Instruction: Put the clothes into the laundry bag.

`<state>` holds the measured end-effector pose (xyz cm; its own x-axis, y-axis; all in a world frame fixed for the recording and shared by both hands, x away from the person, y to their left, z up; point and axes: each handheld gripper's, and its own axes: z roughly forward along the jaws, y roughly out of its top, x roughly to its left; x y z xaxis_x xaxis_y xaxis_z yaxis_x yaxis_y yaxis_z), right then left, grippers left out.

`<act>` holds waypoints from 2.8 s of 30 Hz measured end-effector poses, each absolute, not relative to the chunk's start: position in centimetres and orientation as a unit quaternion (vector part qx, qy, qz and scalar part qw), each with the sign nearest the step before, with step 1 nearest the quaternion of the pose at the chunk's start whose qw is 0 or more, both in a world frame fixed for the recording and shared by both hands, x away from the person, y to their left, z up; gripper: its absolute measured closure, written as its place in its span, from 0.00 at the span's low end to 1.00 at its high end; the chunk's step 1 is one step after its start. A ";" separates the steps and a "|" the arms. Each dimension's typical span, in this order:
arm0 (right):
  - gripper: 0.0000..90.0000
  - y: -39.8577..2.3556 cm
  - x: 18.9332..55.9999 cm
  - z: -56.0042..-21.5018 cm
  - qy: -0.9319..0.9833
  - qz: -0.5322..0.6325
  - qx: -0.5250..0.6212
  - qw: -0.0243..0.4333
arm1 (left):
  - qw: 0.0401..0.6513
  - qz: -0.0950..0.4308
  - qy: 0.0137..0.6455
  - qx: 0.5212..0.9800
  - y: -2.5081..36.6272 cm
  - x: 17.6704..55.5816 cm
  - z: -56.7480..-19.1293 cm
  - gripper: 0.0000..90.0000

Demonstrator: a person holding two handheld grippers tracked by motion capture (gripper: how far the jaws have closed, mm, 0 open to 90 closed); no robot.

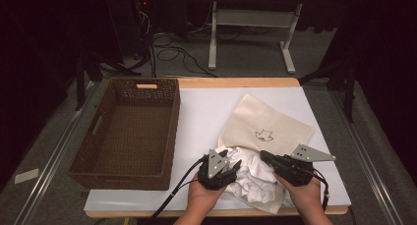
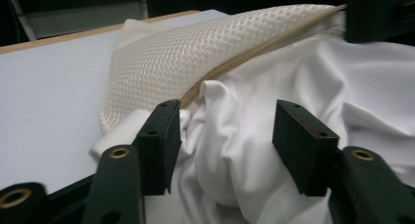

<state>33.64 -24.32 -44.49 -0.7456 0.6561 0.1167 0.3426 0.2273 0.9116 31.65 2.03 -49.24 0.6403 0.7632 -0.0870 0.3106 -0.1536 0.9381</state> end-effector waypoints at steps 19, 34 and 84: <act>1.00 -24.1 33.6 -44.9 0.771 0.526 0.329 0.143 | 0.452 0.140 0.334 0.815 -1.7 31.0 -51.8 0.55; 1.00 -23.9 33.3 -44.6 0.770 0.533 0.321 0.141 | 0.487 0.159 0.374 0.773 0.8 29.5 -49.4 0.81; 1.00 -23.7 32.8 -43.8 0.769 0.548 0.299 0.137 | 0.466 0.210 0.380 0.772 -2.0 31.1 -49.8 0.79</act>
<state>32.80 -23.69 -43.85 -0.7835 0.6101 0.1181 0.3106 0.2199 0.9247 31.08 -2.04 -49.77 0.6240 0.7809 -0.0301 0.3906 -0.2784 0.8775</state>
